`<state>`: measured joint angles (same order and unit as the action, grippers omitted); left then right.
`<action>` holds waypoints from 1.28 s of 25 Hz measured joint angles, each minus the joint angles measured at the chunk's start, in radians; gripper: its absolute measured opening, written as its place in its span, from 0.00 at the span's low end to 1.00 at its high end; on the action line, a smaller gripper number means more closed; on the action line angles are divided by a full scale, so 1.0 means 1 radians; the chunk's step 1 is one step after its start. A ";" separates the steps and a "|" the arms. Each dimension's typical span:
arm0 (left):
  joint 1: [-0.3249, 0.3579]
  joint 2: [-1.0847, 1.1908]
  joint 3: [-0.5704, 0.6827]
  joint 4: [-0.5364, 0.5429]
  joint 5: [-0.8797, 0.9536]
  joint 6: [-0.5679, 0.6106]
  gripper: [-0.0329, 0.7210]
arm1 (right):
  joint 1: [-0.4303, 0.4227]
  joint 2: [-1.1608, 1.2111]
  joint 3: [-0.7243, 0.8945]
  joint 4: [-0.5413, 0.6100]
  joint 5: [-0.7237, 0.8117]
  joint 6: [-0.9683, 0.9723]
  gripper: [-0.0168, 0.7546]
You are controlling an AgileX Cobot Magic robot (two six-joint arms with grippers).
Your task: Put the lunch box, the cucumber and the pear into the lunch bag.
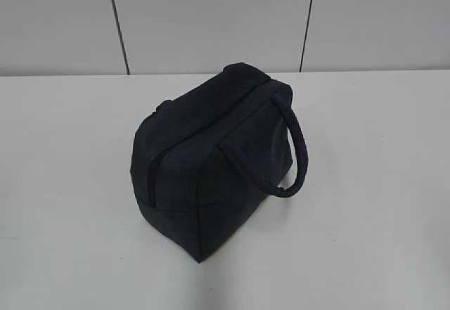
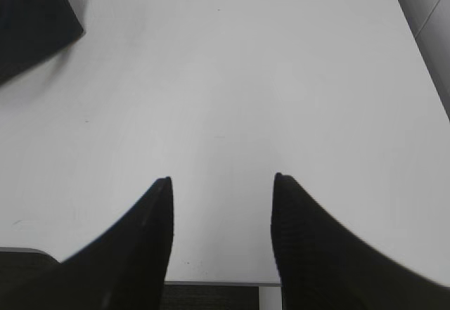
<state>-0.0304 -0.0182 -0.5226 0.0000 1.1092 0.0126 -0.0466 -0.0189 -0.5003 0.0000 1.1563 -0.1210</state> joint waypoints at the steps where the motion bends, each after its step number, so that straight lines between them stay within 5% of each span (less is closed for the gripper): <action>1: 0.000 0.000 0.000 0.000 0.000 0.000 0.35 | 0.000 0.000 0.000 0.000 0.000 0.000 0.49; 32: 0.000 0.000 0.000 0.000 0.000 0.001 0.35 | 0.000 0.000 0.000 0.000 0.000 0.000 0.49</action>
